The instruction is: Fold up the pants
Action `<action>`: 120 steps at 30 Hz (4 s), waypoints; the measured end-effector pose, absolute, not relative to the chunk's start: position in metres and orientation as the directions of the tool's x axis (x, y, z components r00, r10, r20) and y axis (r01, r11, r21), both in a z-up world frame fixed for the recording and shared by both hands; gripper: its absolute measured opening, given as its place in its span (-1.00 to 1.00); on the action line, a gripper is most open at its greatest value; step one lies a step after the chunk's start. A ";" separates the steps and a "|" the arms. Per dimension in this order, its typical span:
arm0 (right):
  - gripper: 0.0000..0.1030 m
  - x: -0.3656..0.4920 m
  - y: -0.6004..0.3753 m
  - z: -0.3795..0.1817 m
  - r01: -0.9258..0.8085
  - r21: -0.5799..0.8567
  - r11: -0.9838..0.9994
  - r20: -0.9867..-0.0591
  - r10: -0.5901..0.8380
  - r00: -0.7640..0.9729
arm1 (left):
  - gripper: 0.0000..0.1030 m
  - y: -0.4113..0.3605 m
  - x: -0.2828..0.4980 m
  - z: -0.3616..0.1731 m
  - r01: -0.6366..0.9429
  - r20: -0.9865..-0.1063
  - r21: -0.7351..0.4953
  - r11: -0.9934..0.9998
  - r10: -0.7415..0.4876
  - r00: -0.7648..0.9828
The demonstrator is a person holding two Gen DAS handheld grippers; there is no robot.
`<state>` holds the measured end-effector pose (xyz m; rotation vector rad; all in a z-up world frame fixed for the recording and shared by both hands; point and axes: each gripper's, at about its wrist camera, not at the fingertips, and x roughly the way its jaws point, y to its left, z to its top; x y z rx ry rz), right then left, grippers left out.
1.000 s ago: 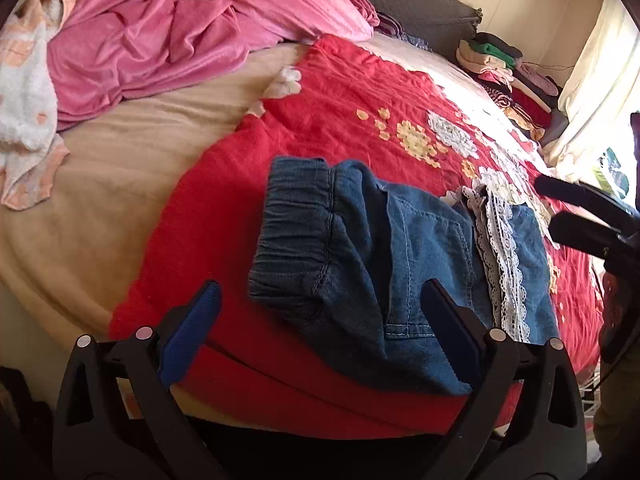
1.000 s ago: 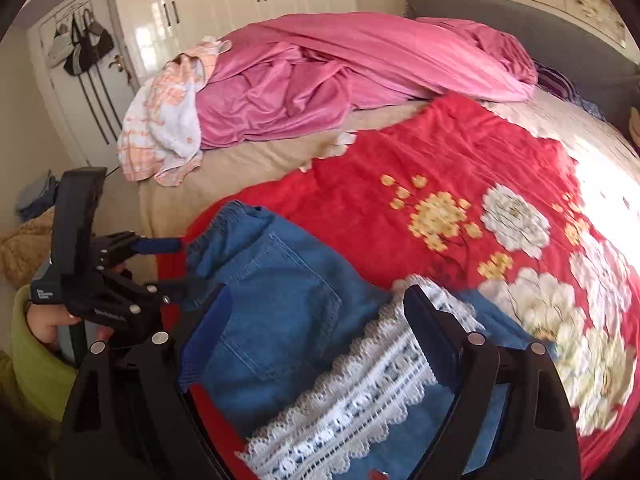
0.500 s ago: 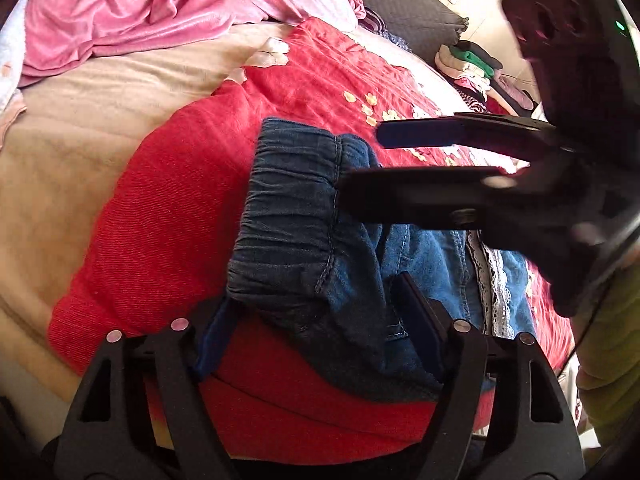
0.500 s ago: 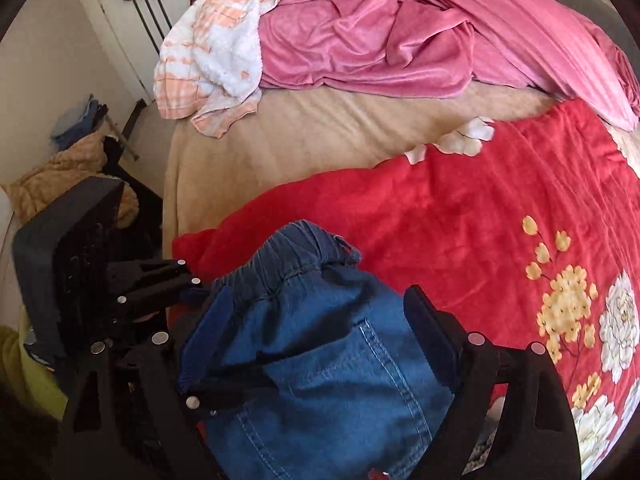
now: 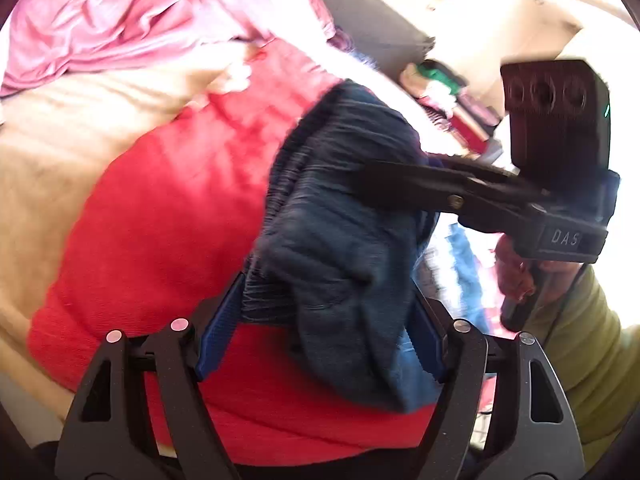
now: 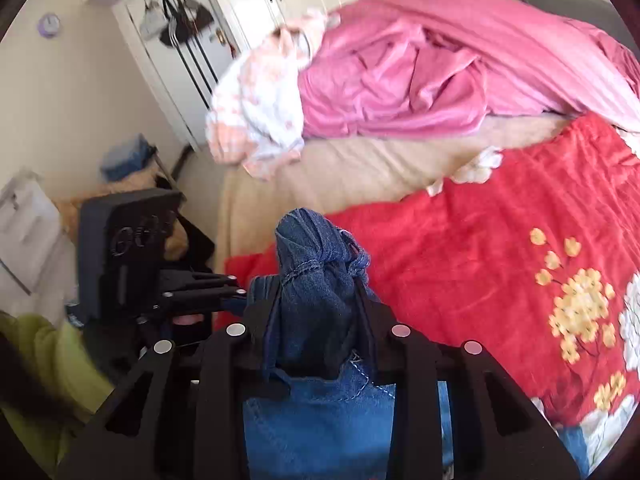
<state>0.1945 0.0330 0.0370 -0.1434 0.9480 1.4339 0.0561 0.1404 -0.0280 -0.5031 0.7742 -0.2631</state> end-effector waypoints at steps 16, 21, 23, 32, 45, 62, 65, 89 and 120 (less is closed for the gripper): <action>0.26 0.207 -0.167 0.061 -0.797 0.494 0.347 -0.469 0.878 0.091 | 0.31 0.003 0.059 0.031 0.383 -0.483 -0.528 0.758 -0.639 0.598; 0.27 0.195 -0.213 0.044 -0.723 0.508 0.469 -0.510 0.840 0.187 | 0.33 0.015 0.054 0.040 0.343 -0.492 -0.468 0.815 -0.562 0.665; 0.32 0.184 -0.213 0.039 -0.718 0.477 0.507 -0.552 0.809 0.204 | 0.33 0.024 0.059 0.036 0.273 -0.531 -0.444 0.853 -0.496 0.687; 0.34 0.147 -0.176 0.041 -0.749 0.421 0.511 -0.566 0.794 0.223 | 0.33 0.004 0.081 -0.013 0.159 -0.718 -0.289 0.944 -0.323 0.616; 0.33 0.152 -0.205 0.009 -0.654 0.321 0.685 -0.762 0.597 0.251 | 0.31 -0.009 0.052 -0.006 0.287 -0.708 -0.317 0.904 -0.427 0.563; 0.23 0.211 -0.140 -0.030 -0.661 0.250 0.707 -0.854 0.482 0.193 | -0.05 -0.063 0.040 -0.043 0.442 -0.769 -0.339 0.830 -0.516 0.379; 0.24 0.209 -0.140 -0.029 -0.653 0.241 0.719 -0.851 0.479 0.214 | -0.05 -0.058 0.041 -0.042 0.432 -0.760 -0.359 0.828 -0.528 0.380; 0.80 0.157 -0.229 -0.004 -0.458 0.443 0.771 -0.740 0.603 0.298 | 0.45 -0.009 0.054 -0.002 0.241 -0.713 -0.266 0.933 -0.359 0.602; 0.13 0.199 -0.168 0.020 -0.574 0.486 0.659 -0.610 0.726 0.318 | 0.15 0.021 0.152 0.013 0.186 -0.682 -0.375 0.908 -0.406 0.608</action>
